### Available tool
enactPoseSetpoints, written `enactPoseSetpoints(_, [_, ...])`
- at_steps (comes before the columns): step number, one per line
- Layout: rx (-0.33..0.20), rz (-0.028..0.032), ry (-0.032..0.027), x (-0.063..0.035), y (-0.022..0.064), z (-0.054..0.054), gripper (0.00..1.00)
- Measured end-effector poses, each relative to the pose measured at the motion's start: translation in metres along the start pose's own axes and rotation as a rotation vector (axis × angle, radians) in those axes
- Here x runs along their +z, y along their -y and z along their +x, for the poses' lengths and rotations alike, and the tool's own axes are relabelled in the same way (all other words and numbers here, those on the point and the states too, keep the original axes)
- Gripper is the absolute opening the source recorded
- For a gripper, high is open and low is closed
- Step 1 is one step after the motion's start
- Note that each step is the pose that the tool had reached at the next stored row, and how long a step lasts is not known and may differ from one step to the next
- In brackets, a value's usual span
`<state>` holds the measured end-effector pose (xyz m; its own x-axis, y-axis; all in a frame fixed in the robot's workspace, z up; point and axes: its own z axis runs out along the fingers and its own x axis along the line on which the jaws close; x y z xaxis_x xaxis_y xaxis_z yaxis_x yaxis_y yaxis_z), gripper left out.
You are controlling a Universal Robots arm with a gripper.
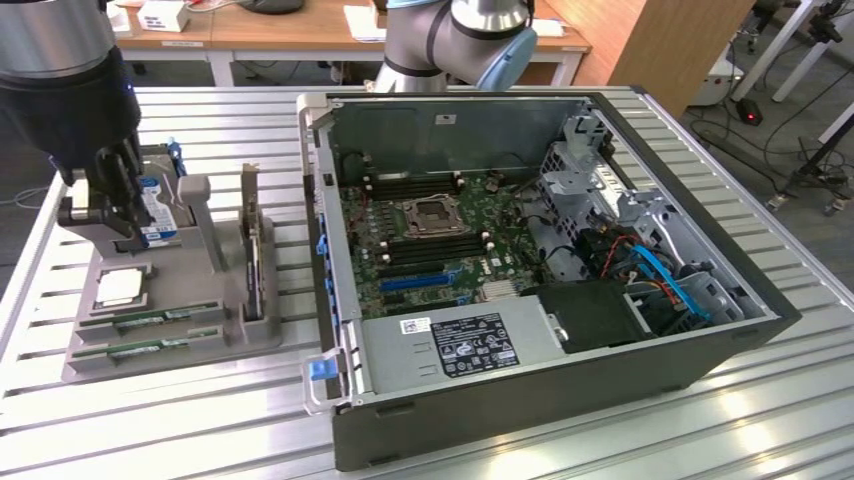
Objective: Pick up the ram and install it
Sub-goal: 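Pick up the ram and move it above insertion slot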
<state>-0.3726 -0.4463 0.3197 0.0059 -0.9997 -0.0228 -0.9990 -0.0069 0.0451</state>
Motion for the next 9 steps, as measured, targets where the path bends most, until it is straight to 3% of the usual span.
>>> enactPoseSetpoints(9, [0.0,0.0001,0.0,0.0066,0.0003,0.0002,0.35])
